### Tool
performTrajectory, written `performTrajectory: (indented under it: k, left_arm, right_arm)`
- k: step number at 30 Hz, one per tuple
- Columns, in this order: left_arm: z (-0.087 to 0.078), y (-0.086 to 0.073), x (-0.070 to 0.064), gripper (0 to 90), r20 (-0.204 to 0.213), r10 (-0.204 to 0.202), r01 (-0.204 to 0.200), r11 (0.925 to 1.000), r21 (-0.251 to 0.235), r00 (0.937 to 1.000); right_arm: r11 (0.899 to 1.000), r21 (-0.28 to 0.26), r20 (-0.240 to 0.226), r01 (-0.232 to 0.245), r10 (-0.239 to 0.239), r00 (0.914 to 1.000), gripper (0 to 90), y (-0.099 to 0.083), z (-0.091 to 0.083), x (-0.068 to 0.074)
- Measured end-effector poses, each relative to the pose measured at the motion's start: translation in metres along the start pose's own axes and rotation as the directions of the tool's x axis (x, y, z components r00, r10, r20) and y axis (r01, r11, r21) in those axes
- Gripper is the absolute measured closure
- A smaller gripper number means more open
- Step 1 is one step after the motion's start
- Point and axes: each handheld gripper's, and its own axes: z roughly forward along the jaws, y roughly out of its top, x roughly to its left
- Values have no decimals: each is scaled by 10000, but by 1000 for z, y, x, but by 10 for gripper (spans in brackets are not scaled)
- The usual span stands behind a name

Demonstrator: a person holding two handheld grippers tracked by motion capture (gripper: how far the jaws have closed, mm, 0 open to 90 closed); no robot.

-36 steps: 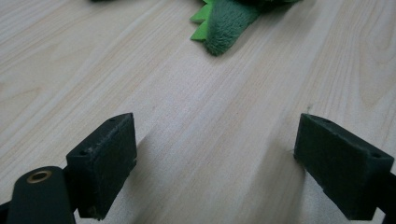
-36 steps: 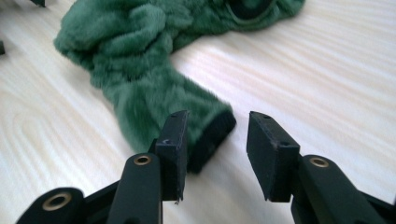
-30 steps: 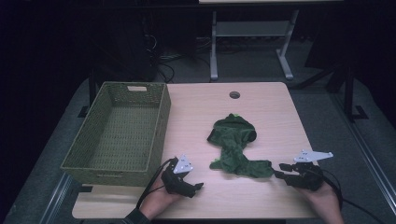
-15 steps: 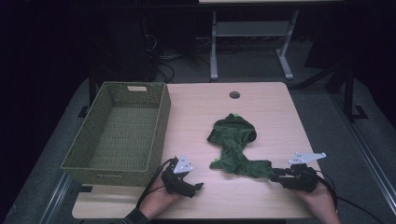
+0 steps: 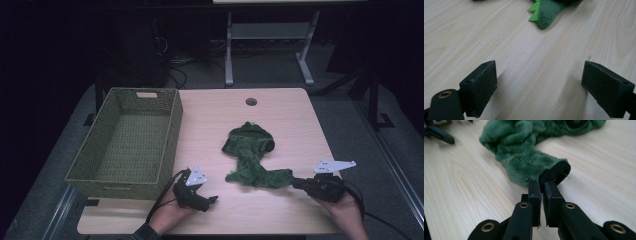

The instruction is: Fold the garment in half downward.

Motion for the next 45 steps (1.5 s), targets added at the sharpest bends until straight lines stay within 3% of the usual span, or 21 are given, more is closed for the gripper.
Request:
performTrajectory:
  k: [8, 14, 19, 26, 33, 37, 40, 45]
  left_arm:
    - [0, 0, 0, 123, 12, 1, -1, 10000, 1, 10000]
    - [0, 0, 0, 124, 13, 2, -2, 10000, -3, 10000]
    - [1, 0, 0, 123, 17, -28, 28, 10000, -26, 10000]
    - [1, 0, 0, 123, 15, -41, 41, 10000, -34, 10000]
    - [1, 0, 0, 123, 9, -21, 21, 10000, -27, 10000]
    - [1, 0, 0, 123, 10, -26, 26, 10000, -30, 10000]
    - [1, 0, 0, 123, -7, 17, -17, 10000, -25, 10000]
    - [0, 1, 0, 123, 4, 25, -25, 10000, -3, 10000]
  right_arm:
    - [9972, -310, 130, 681, -677, 9976, 849, 23, -8, 6]
    - [9903, -271, 18, 1361, -1361, 9907, 852, 43, 0, 18]
    - [9813, -339, -379, 1897, -1909, 9809, 852, 60, 11, 29]
    - [9651, -164, -1023, 2614, -2617, 9597, 852, 84, 28, 45]
    - [9566, 265, -1492, 2900, -2831, 9474, 851, 97, 59, 53]
    - [9564, 303, -1622, 2904, -2820, 9456, 810, 99, 67, 56]
    - [9611, -71, -1571, 2760, -2736, 9489, 745, 101, 64, 55]
    - [9682, -520, -1310, 2449, -2497, 9594, 810, 108, 56, 50]
